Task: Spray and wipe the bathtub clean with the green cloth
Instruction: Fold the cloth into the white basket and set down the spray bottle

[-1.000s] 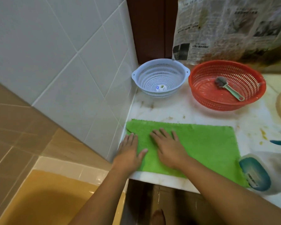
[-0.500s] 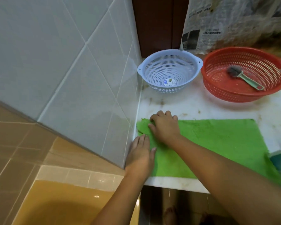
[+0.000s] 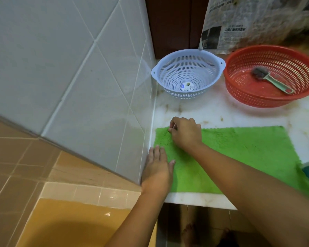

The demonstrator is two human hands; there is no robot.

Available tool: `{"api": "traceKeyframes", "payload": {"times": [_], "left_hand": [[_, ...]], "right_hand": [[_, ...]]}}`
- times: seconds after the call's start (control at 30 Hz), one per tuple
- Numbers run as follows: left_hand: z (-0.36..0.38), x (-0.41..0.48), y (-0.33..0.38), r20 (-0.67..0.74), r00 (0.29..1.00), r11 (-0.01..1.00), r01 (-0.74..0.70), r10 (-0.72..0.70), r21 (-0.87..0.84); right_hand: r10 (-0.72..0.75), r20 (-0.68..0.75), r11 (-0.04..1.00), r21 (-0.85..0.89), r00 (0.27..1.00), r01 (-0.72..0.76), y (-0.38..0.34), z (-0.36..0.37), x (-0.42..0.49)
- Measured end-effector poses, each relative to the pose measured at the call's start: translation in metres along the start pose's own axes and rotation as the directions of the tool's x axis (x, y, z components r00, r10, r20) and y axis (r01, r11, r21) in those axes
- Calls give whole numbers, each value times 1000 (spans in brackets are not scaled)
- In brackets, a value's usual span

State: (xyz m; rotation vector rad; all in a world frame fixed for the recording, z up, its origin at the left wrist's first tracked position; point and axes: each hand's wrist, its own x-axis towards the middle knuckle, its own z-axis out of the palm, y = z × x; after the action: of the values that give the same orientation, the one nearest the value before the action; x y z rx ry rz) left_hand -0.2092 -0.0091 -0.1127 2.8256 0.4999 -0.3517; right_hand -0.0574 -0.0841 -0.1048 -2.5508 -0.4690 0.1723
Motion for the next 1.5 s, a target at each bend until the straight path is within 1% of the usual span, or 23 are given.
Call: {"api": "traceKeyframes", "payload": {"times": [0.07, 0.13, 0.23, 0.3, 0.33, 0.4, 0.47, 0.5, 0.53, 0.6, 0.67, 0.77, 0.8, 0.87, 0.93, 0.97, 1.03, 1.13, 1.5], "left_hand": [[-1, 0, 1, 36, 999, 1000, 9, -10, 7], [-2, -2, 1, 29, 999, 1000, 14, -15, 13], [0, -1, 1, -45, 999, 1000, -28, 28, -3], [-3, 1, 7, -98, 990, 995, -103, 103, 0], [-3, 5, 12, -107, 983, 988, -154, 152, -16], [-1, 17, 26, -115, 965, 969, -242, 234, -57], [0, 28, 38, -94, 958, 954, -282, 272, -106], [1, 32, 42, -63, 959, 953, -281, 275, -111], [3, 34, 43, -26, 961, 958, -276, 275, -78], [7, 36, 41, 20, 962, 961, -273, 272, 39], [6, 36, 37, 15, 967, 964, -253, 253, 82], [2, 38, 43, 11, 984, 981, -178, 178, 73], [2, 38, 48, 11, 988, 986, -151, 151, 65], [1, 33, 62, -2, 992, 991, -129, 130, 41], [5, 23, 72, 5, 984, 983, -178, 178, 54], [9, 16, 72, 13, 978, 974, -207, 207, 87], [13, 9, 65, 14, 972, 961, -235, 235, 147], [15, 9, 55, 15, 967, 954, -253, 254, 159], [20, -6, 40, -37, 960, 950, -268, 277, 161]], "right_hand": [[-28, 15, 998, -63, 999, 29, 0, 0, -1], [-96, 3, 991, -96, 995, 96, 5, -1, -8], [-222, -74, 972, -93, 972, 215, 30, -6, -37], [-253, -92, 960, -143, 963, 239, 54, -8, -60], [-242, -54, 957, -181, 969, 229, 66, -10, -69], [-181, 74, 945, -262, 981, 195, 84, -17, -81], [-112, 157, 930, -330, 981, 160, 100, -29, -83], [-73, 165, 929, -347, 984, 127, 109, -36, -82], [-29, 149, 931, -355, 988, 81, 119, -43, -80], [64, 105, 932, -361, 992, -22, 141, -59, -76], [133, 83, 928, -362, 988, -94, 158, -70, -76], [198, 68, 916, -367, 978, -160, 163, -75, -86], [200, 68, 915, -369, 977, -161, 161, -74, -92], [152, 80, 916, -386, 985, -109, 156, -70, -106], [103, 93, 907, -418, 990, -55, 156, -67, -118], [108, 86, 903, -425, 990, -62, 159, -68, -122], [172, 37, 897, -418, 984, -140, 167, -71, -126], [245, -20, 877, -422, 969, -231, 177, -78, -135], [258, -4, 878, -416, 966, -236, 170, -75, -158]]}}
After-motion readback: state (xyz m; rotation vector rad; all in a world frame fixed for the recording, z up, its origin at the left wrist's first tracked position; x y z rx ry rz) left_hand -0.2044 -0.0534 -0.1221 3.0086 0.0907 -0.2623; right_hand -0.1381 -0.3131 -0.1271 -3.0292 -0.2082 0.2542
